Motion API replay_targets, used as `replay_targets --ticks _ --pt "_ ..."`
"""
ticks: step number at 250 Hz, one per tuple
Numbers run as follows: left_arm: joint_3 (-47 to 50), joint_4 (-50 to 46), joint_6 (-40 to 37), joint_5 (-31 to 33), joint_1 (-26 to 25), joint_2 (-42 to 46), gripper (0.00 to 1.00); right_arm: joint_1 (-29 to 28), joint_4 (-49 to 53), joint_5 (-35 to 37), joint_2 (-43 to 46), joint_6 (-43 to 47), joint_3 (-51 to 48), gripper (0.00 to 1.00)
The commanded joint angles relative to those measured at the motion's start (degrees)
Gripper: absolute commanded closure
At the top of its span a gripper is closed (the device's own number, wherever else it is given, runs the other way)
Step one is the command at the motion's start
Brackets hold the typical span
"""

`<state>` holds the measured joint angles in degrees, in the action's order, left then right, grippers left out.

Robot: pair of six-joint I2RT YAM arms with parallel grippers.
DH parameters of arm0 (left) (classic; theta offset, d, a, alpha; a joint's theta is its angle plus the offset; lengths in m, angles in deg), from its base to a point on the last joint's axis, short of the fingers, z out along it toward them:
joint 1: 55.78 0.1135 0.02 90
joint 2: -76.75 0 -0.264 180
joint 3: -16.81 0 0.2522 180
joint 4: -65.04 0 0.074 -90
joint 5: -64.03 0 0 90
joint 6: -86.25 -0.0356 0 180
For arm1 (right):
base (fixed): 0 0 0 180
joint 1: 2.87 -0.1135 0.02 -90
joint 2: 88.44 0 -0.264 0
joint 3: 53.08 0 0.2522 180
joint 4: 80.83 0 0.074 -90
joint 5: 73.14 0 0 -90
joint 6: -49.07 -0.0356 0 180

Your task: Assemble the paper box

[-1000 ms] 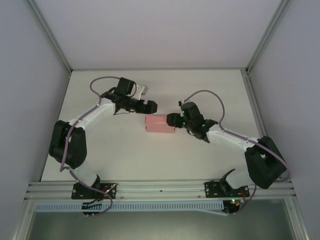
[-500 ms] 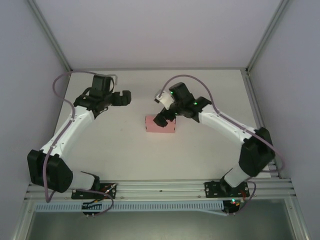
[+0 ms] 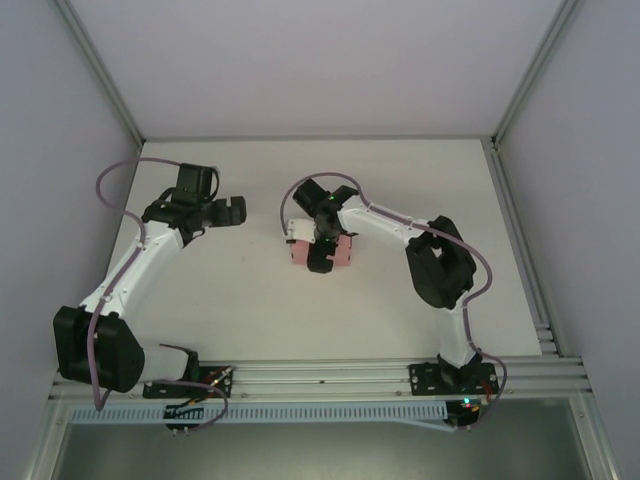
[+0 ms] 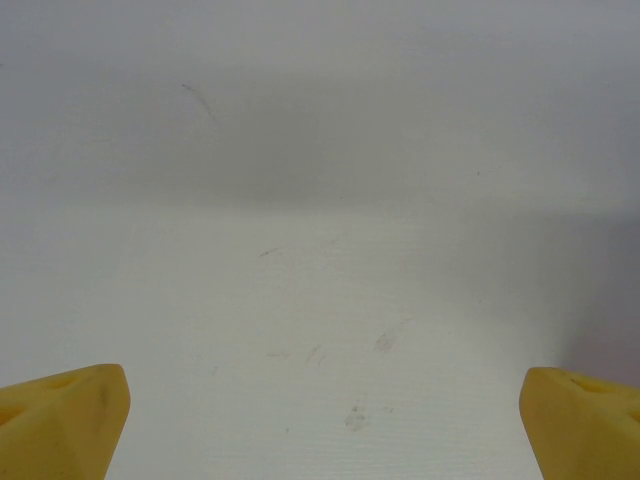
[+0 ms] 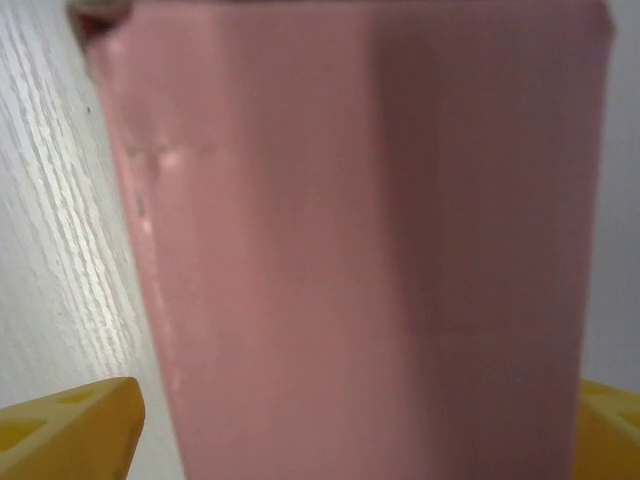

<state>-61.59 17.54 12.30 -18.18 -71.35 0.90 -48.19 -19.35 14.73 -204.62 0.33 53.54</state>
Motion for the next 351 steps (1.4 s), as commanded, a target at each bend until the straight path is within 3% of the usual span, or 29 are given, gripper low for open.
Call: replay_targets --ticks 1,20,50,106,151,198,263,331,351 --pt "0.56 -0.56 -0.39 1.08 0.45 1.28 0.0 0.14 0.88 2.31 -0.81 2.55 1.49 0.15" --pt "0.62 -0.51 -0.41 0.76 0.46 1.34 0.0 0.14 0.96 2.61 -0.9 2.94 1.28 0.26" --pt "0.73 -0.2 -0.39 0.43 0.54 1.6 0.0 0.13 0.55 4.21 -0.07 3.55 1.08 0.57" --pt "0.86 -0.21 -0.12 0.5 0.48 2.45 0.0 -0.1 -6.37 10.54 4.01 4.64 -0.83 0.69" --pt "1.09 -0.15 0.08 2.28 0.62 4.04 0.0 -1.0 -26.2 22.39 9.62 11.39 -10.93 0.67" --pt "1.8 0.07 0.55 2.61 0.72 4.58 0.0 -1.56 -46.59 29.9 9.85 18.99 -21.86 0.63" --pt "1.93 -0.18 0.7 2.38 0.72 4.2 0.0 -2.47 -48.54 30.2 8.29 17.47 -25.17 0.58" --pt "1.79 -0.36 0.01 2.32 0.73 4.8 0.0 -2.74 -41.07 25.8 11.61 14.14 -27.36 0.44" --pt "1.88 -0.27 0.2 1.99 0.73 5.07 0.0 -2.92 -40.21 26.46 12.36 12.97 -27.58 0.43"
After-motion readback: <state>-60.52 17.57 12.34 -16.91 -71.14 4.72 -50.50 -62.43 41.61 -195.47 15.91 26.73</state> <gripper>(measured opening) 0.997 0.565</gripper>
